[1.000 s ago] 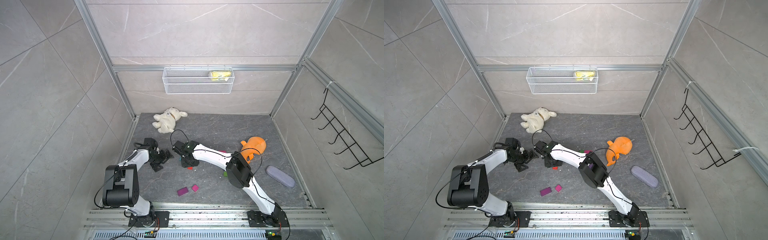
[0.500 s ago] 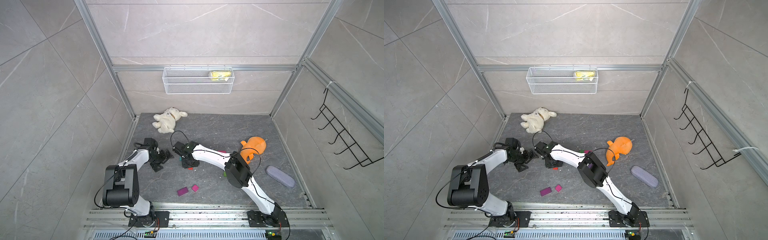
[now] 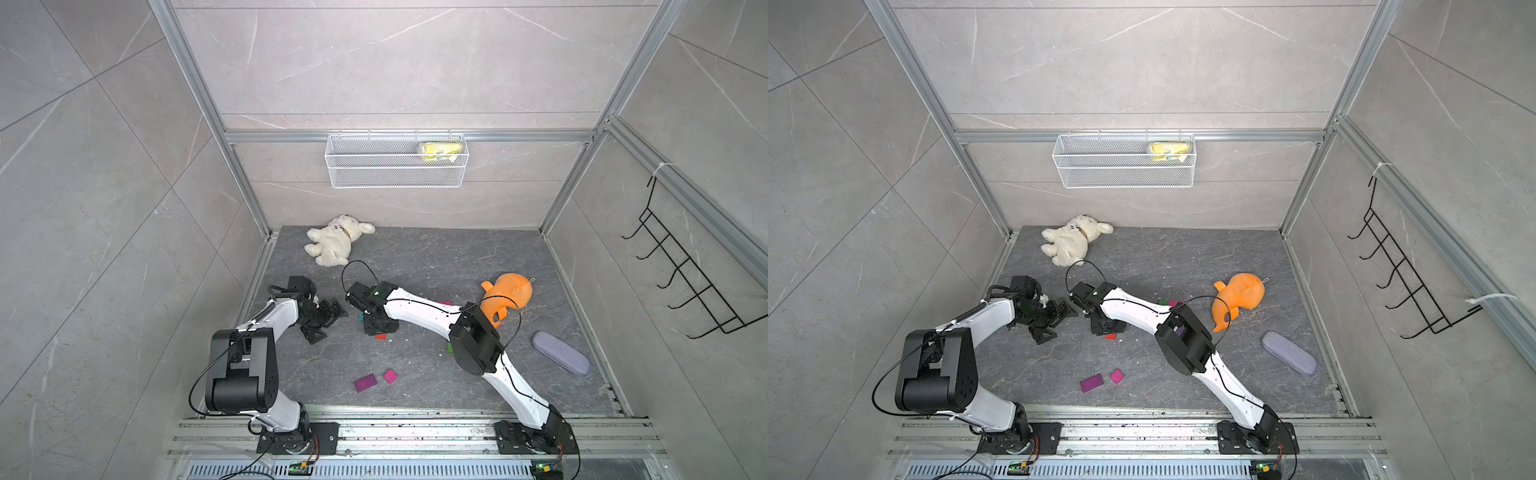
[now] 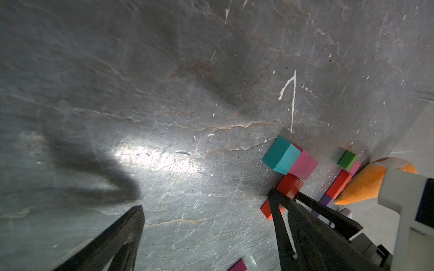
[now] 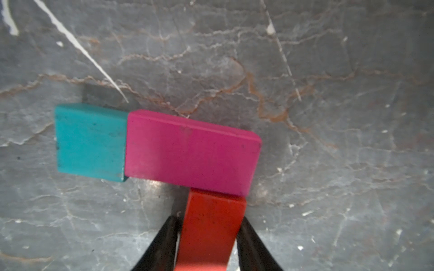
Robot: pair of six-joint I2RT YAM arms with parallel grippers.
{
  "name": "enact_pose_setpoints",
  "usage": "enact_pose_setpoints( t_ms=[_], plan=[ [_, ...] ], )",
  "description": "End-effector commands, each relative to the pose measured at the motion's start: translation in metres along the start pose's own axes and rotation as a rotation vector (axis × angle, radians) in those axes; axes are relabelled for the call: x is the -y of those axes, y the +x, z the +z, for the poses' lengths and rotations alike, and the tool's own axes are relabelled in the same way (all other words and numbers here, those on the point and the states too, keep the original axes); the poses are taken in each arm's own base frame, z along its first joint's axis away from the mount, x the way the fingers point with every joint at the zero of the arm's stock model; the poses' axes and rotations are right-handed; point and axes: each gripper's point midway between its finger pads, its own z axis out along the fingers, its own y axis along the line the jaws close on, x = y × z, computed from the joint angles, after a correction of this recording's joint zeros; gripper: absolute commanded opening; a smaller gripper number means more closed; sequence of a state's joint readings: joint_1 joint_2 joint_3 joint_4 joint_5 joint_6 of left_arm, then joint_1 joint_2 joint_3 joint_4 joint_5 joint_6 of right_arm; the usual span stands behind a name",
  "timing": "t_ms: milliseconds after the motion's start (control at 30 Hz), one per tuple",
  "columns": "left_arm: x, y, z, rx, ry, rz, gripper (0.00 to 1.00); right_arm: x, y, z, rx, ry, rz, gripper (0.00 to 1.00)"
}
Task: Assemble the number 7 with building blocks
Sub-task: Adjust the building block at the center of the board.
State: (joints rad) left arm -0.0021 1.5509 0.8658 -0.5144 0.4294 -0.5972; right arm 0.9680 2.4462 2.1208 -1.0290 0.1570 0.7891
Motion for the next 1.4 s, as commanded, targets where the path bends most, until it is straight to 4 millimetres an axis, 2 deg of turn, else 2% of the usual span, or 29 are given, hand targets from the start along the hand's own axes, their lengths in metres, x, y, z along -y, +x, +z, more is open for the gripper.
enact_pose_setpoints(
  t_ms=[0,1200,1367],
  plan=[
    [0.006,-0.0003,0.0008,-0.014,0.022,0.025,1.0,0.0054,-0.0004,0.0051,-0.008,0.032,-0.01,0.44],
    [0.0043,0.001,0.001,-0.014,0.016,0.025,1.0,0.0041,-0.0042,0.0065,-0.008,0.03,-0.007,0.45],
    [0.0028,0.002,-0.0004,-0.012,0.009,0.023,1.0,0.0034,-0.0072,0.001,0.006,0.026,-0.003,0.53]
  ],
)
